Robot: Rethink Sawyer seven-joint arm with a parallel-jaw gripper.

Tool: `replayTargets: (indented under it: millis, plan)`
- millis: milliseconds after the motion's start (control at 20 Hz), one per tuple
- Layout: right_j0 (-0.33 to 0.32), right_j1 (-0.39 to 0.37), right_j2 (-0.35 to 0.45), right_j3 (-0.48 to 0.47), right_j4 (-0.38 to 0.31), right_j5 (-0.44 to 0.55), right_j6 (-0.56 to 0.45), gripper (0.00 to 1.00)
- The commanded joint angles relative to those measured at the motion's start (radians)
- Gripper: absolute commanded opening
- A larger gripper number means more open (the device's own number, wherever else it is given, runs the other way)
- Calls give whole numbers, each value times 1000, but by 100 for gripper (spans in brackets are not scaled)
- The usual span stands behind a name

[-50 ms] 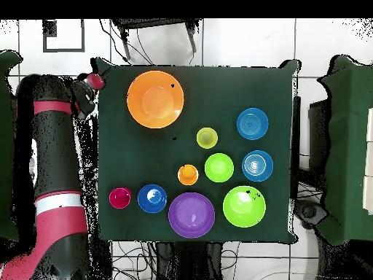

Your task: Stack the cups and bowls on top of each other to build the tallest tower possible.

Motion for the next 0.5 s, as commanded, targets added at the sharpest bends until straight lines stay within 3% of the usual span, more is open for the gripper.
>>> replayTargets:
  millis: [50,500]
  plan:
    - [-41,11,81,7,1,40,-271,100]
    - [-73,10,115,-3,23,35,-313,100]
